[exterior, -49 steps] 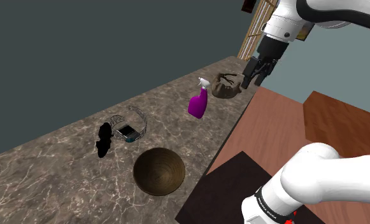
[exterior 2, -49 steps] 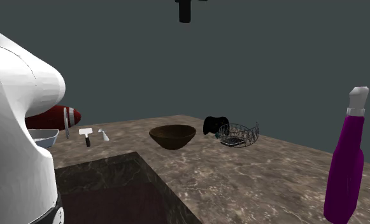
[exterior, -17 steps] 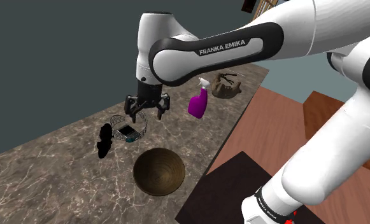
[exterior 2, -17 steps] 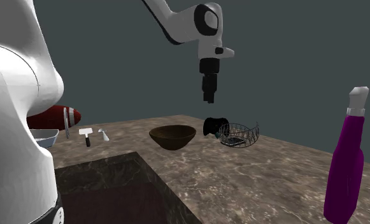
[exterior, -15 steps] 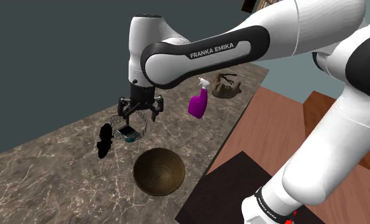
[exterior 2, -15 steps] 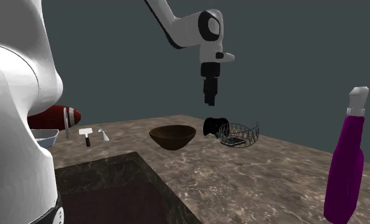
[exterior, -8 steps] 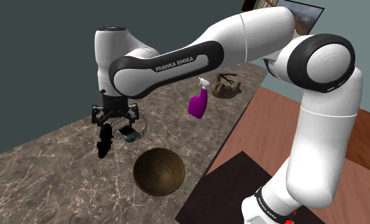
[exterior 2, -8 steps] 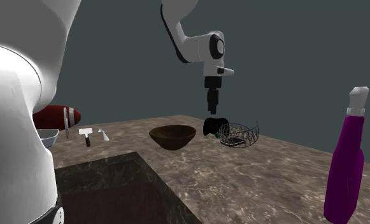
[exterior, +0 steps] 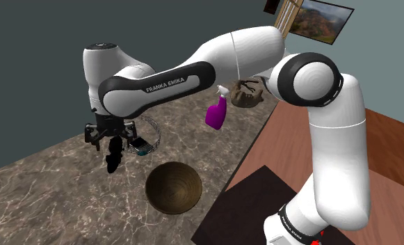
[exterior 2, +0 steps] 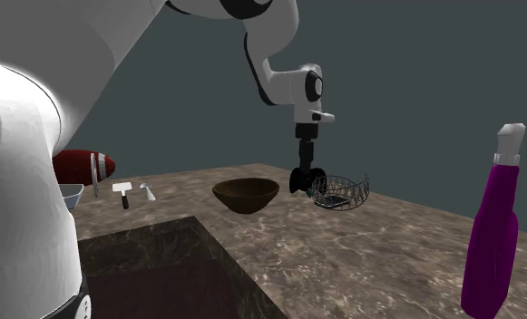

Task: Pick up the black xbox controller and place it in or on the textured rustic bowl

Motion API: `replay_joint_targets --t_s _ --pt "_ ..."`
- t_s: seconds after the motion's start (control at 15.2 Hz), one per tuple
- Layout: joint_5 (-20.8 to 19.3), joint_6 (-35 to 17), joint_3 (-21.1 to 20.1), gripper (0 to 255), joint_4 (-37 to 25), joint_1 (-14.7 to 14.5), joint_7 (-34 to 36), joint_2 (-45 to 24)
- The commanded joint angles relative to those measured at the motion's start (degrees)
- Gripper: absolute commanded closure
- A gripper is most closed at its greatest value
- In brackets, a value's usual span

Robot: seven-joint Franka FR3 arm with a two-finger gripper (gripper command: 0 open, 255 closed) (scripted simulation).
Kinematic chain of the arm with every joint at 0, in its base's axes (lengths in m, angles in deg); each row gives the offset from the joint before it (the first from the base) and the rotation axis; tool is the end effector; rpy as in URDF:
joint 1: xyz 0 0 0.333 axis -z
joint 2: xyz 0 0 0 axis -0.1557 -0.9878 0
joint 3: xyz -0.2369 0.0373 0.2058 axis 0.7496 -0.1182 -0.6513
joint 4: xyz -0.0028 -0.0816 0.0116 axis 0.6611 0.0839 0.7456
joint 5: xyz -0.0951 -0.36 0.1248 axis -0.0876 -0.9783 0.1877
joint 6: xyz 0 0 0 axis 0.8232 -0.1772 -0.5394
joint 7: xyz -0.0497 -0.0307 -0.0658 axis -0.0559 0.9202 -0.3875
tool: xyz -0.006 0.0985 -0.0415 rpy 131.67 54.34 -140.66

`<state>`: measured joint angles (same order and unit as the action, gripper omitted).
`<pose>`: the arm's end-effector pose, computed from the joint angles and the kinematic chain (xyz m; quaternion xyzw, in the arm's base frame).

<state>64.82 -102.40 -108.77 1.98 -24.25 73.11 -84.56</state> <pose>0.5428 0.4348 0.3293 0.9893 -0.1455 -0.0111 0.0047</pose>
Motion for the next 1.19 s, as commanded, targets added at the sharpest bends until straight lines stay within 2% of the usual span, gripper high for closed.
replay_joint_targets --t_s 0.0,0.13,0.66,0.73,1.12 --pt "-0.4 -1.2 0.3 0 0.6 0.0 0.2 -0.6" --pt "-0.8 -2.6 0.6 0 1.2 -0.2 0.5 -1.5" --pt "-0.8 -2.6 0.6 0 1.2 -0.2 0.5 -1.5" --pt "-0.8 -2.6 0.6 255 1.2 -0.2 0.5 -1.5" --pt "-0.9 -2.6 0.6 255 1.2 -0.2 0.4 -1.5"
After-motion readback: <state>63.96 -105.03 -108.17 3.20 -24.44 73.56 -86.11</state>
